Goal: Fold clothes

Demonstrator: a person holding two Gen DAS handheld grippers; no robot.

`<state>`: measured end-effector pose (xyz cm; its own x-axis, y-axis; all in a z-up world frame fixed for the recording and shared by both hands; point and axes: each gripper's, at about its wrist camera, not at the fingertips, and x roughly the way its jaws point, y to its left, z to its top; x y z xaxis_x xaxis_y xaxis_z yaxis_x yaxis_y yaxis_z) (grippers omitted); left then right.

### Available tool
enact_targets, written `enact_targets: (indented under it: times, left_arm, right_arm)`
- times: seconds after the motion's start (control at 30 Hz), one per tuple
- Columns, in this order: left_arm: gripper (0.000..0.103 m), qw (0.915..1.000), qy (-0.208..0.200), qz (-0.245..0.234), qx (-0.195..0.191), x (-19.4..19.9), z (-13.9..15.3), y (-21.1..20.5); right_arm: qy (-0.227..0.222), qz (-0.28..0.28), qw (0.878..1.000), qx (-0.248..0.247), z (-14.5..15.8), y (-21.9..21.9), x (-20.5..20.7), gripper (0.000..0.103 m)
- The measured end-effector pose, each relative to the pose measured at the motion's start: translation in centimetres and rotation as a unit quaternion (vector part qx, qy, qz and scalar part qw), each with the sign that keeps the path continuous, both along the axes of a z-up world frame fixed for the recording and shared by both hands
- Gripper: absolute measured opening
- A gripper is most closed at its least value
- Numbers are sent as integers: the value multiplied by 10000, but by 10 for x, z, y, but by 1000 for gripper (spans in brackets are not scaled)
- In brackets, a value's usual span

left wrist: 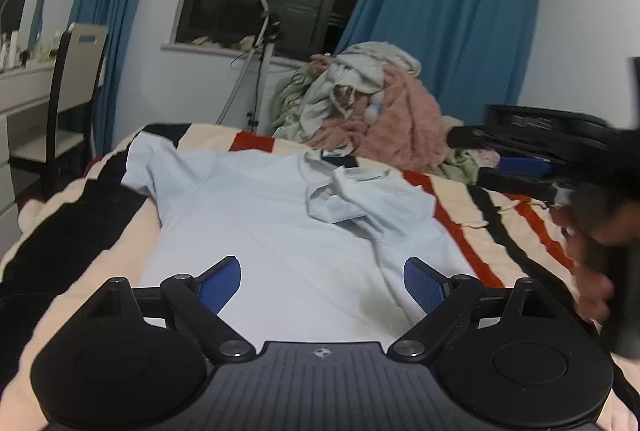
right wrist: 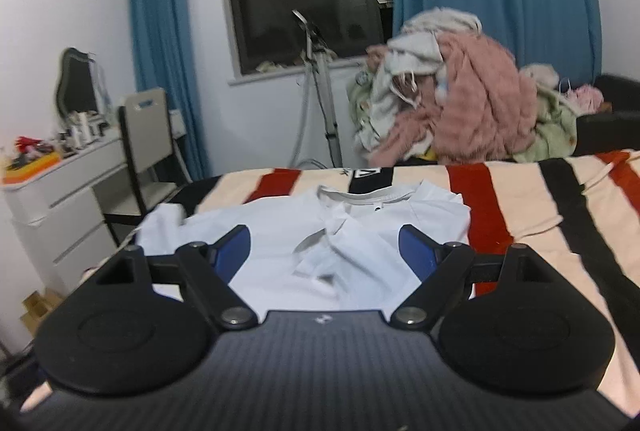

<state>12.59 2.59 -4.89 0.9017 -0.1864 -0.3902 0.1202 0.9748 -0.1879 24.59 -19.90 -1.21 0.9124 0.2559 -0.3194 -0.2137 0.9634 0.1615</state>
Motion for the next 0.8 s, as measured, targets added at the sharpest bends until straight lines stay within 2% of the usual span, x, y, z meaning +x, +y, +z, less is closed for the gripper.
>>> enact_targets:
  times: [0.17, 0.33, 0.5, 0.7, 0.73, 0.77, 0.8]
  left_arm:
    - [93, 9998, -134, -5, 153, -42, 12, -6]
    - [95, 9995, -258, 77, 188, -81, 23, -9]
    - [98, 9991, -319, 231, 144, -100, 27, -9]
    - [101, 9990, -226, 303, 255, -98, 25, -14]
    - [102, 9989, -212, 304, 288, -98, 24, -15]
    - [102, 9989, -187, 305, 310, -96, 23, -16]
    - [102, 9989, -153, 305, 319, -94, 22, -17]
  right_arm:
    - [-45, -99, 9999, 132, -2, -15, -79, 83]
    - [-218, -282, 9993, 98, -18, -27, -127, 83]
    - [-175, -460, 9983, 316, -33, -42, -142, 83]
    - [-256, -427, 9985, 212, -40, -40, -142, 82]
    - [-286, -420, 9985, 198, -39, -40, -143, 76]
    - [-323, -435, 9984, 153, -38, -39, -144, 62]
    - [-365, -456, 9982, 101, -37, -39, -146, 58]
